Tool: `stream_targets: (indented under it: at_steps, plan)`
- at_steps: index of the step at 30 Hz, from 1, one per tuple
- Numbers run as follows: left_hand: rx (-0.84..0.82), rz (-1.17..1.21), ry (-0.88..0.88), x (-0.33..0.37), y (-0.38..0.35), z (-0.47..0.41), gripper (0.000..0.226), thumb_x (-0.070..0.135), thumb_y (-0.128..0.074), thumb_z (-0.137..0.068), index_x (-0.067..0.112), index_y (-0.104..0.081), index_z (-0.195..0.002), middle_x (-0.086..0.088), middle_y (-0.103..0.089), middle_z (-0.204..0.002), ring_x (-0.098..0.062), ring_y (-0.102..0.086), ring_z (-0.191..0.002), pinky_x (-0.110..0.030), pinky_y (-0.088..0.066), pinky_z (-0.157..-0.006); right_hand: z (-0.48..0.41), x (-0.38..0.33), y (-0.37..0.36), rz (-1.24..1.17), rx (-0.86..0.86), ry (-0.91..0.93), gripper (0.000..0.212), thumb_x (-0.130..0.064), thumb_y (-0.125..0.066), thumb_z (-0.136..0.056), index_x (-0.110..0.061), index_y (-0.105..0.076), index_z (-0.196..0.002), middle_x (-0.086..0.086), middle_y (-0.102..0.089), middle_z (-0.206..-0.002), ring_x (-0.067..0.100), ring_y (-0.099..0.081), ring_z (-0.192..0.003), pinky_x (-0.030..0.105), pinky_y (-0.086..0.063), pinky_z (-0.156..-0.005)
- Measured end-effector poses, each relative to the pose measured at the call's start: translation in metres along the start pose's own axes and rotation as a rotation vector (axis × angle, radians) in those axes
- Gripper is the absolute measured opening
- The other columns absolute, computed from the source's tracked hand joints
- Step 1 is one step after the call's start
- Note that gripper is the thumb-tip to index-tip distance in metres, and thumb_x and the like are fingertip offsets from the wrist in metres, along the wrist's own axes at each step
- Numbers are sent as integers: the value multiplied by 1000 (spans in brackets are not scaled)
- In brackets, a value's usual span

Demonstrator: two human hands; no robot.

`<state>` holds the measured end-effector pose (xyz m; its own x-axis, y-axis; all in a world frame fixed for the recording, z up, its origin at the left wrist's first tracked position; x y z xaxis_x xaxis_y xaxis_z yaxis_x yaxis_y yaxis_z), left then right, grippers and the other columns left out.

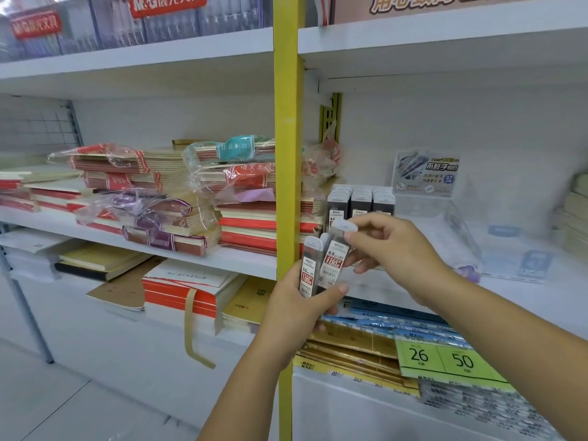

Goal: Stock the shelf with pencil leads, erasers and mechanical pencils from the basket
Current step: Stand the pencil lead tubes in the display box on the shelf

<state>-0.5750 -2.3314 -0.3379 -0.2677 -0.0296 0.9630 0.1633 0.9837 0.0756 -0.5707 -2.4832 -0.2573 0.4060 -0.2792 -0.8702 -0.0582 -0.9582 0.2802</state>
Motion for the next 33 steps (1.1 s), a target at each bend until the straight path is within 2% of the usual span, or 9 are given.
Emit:
stream_targets:
  at_steps: [4, 9, 11, 13, 16, 21, 26, 30, 33]
  plan:
    - [50, 29, 47, -6, 8, -1, 25, 33, -76, -85, 35, -63, -106, 10, -75, -85, -6, -71, -67, -19, -52, -51, -3, -5, 19, -32, 99, -3, 8, -14, -58, -94, -12, -64, -99, 2, -75, -81, 22, -72, -71, 24, -57, -55]
    - [174, -3, 37, -10, 23, -5, 18, 35, -75, -84, 32, -63, -97, 7, -72, -76, -3, -64, -56, -16, -45, -49, -15, -40, 43, 108, 260, 189, 3, -20, -56, -95, -20, -59, -96, -1, -74, -86, 12, -71, -74, 24, -59, -61]
    - [189, 5, 29, -11, 27, -6, 17, 34, -75, -84, 32, -63, -96, 7, -70, -72, -2, -61, -54, -16, -44, -48, -24, -53, 42, 167, 248, 251, 7, -18, -55, -96, -24, -58, -93, -2, -71, -90, 6, -70, -74, 18, -55, -59]
    - [193, 1, 22, -12, 28, -7, 17, 35, -76, -84, 31, -64, -96, 9, -67, -68, 1, -59, -51, -15, -43, -48, -33, -58, 37, 326, 220, 284, 11, -21, -55, -96, -30, -57, -92, -7, -69, -90, 2, -69, -72, 16, -53, -56]
    - [194, -6, 26, -13, 29, -8, 19, 35, -76, -84, 32, -64, -99, 10, -65, -68, 4, -57, -50, -12, -42, -47, -48, -50, 24, 566, 153, 278, 8, -25, -57, -95, -33, -57, -94, -11, -65, -89, 6, -67, -79, 21, -52, -64]
    - [175, -4, 39, -13, 30, -9, 20, 36, -72, -87, 34, -63, -104, 10, -67, -75, 5, -61, -56, -15, -45, -50, -67, -31, 16, 673, 141, 245, 19, -24, -64, -91, -30, -53, -105, -7, -63, -83, 11, -62, -79, 30, -50, -71]
    - [165, 6, 49, -13, 29, -8, 16, 32, -69, -90, 35, -63, -105, 10, -69, -77, 4, -63, -58, -14, -46, -49, -72, -23, 12, 854, 163, 343, 11, -26, -67, -88, -25, -63, -98, -2, -54, -94, 17, -54, -92, 37, -48, -80]
    - [157, 12, 61, -12, 28, -8, 13, 32, -68, -90, 34, -63, -102, 8, -73, -81, 3, -63, -58, -17, -46, -50, -73, -17, 14, 1002, 209, 317, 24, -32, -61, -92, -24, -65, -114, 0, -53, -99, 21, -50, -103, 38, -47, -81]
    - [125, 23, 68, -10, 25, -6, 11, 30, -68, -91, 32, -63, -100, 11, -75, -80, 1, -65, -59, -17, -46, -49, -63, -20, 16, 1017, 229, 326, 30, -35, -54, -95, -23, -63, -122, -1, -52, -96, 17, -48, -99, 33, -41, -75]
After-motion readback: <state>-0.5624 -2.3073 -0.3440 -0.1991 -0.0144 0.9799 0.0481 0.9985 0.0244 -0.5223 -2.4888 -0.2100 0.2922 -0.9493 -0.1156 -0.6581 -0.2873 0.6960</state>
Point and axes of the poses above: each hand's wrist, its own z-axis away from the middle knuckle, its own y-axis out of the back of the hand, x = y × z, the point moved 6 cm from there along -z, towards the middle knuckle
